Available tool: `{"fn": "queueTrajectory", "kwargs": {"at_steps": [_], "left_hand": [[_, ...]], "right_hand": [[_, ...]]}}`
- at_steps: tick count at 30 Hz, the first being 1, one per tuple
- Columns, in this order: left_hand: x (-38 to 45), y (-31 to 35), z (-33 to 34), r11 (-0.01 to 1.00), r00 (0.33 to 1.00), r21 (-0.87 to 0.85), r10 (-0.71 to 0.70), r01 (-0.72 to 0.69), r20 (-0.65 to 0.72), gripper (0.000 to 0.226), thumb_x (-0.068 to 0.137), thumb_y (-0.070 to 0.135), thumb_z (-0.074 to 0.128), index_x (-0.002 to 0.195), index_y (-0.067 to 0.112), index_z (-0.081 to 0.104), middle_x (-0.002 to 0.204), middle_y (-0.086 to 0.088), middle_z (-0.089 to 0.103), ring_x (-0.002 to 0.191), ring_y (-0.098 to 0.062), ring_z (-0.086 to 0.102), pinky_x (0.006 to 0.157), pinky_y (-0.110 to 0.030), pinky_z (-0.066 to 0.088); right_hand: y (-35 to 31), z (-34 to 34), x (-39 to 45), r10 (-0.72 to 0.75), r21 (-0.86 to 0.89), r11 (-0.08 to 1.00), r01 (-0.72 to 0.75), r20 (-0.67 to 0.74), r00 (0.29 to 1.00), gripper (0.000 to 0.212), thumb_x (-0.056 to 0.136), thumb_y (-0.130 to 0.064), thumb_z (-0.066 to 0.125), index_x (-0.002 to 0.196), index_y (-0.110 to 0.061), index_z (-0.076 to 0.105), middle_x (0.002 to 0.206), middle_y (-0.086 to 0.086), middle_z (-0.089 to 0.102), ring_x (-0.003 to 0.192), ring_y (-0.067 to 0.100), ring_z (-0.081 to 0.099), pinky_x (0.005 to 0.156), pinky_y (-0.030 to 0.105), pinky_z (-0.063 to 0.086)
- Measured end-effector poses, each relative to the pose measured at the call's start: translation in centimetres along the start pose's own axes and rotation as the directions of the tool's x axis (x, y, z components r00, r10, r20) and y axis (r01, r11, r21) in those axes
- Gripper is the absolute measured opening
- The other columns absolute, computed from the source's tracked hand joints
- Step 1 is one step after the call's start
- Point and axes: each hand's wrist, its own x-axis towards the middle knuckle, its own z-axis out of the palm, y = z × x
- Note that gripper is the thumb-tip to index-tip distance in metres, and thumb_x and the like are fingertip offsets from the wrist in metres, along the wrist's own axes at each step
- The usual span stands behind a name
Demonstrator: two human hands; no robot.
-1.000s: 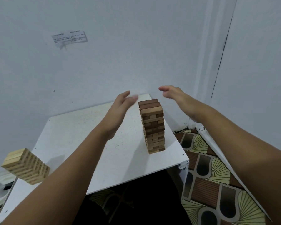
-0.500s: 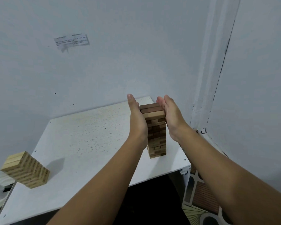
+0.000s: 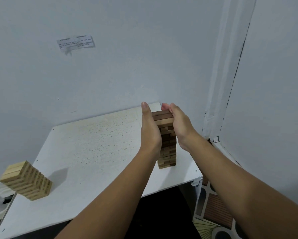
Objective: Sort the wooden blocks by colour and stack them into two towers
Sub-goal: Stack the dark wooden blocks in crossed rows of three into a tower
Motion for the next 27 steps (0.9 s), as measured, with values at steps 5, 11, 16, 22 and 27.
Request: {"fn": "queueTrajectory", "kwargs": {"at_steps": [5, 11, 16, 22, 27], "left_hand": [[0.23, -0.12, -0.19, 1.0, 0.999, 0.004, 0.005, -0.004, -0.036, 0.051, 0.095, 0.082, 0.022, 0.111, 0.045, 0.054, 0.101, 0.012, 0.071, 0.09, -0.003, 0.068, 0.067, -0.025, 0.047], [0.15, 0.01, -0.63, 1.0, 1.0, 0.027, -0.003, 0.004, -0.025, 0.051, 0.102, 0.072, 0.015, 0.105, 0.039, 0.055, 0.058, 0.036, 0.062, 0.052, 0.023, 0.056, 0.047, -0.005, 0.043], [0.52, -0.22, -0.57, 1.0, 0.999, 0.021, -0.02, 0.021, -0.044, 0.061, 0.099, 0.076, 0.019, 0.102, 0.034, 0.062, 0.063, 0.025, 0.07, 0.058, 0.011, 0.067, 0.055, -0.016, 0.049], [0.12, -0.18, -0.17, 1.0, 0.999, 0.005, -0.024, 0.024, -0.031, 0.056, 0.1, 0.076, 0.023, 0.085, 0.038, 0.063, 0.067, 0.018, 0.074, 0.06, 0.004, 0.071, 0.068, -0.029, 0.049], [-0.11, -0.15, -0.12, 0.999, 1.0, -0.028, -0.021, 0.021, -0.02, 0.058, 0.1, 0.074, 0.025, 0.081, 0.037, 0.064, 0.069, 0.017, 0.075, 0.061, 0.003, 0.071, 0.067, -0.028, 0.049]], "right_hand": [[0.14, -0.02, 0.1, -0.003, 0.007, 1.0, 0.003, 0.007, 1.0, 0.033, 0.106, -0.05, 0.035, 0.109, -0.036, 0.065, 0.12, -0.014, 0.066, 0.12, 0.011, 0.06, 0.116, 0.046, 0.04], [0.4, 0.02, -0.02, -0.002, 0.063, 0.998, 0.002, 0.0, 1.0, 0.04, 0.1, -0.06, 0.032, 0.115, -0.04, 0.063, 0.135, -0.013, 0.062, 0.128, 0.01, 0.056, 0.119, 0.046, 0.036], [0.86, -0.09, 0.19, 0.01, 0.064, 0.998, -0.01, 0.008, 1.0, 0.035, 0.108, -0.05, 0.031, 0.104, -0.035, 0.062, 0.102, -0.015, 0.068, 0.097, 0.003, 0.066, 0.093, 0.03, 0.049], [0.8, 0.04, 0.0, 0.03, 0.08, 0.996, -0.031, 0.013, 0.999, 0.038, 0.108, -0.051, 0.031, 0.117, -0.034, 0.063, 0.115, -0.002, 0.073, 0.099, 0.011, 0.07, 0.094, 0.034, 0.054], [0.84, -0.07, -0.01, 0.009, 0.104, 0.994, -0.01, 0.004, 1.0, 0.038, 0.107, -0.051, 0.033, 0.112, -0.031, 0.065, 0.103, -0.007, 0.074, 0.096, 0.011, 0.071, 0.096, 0.037, 0.054]]}}
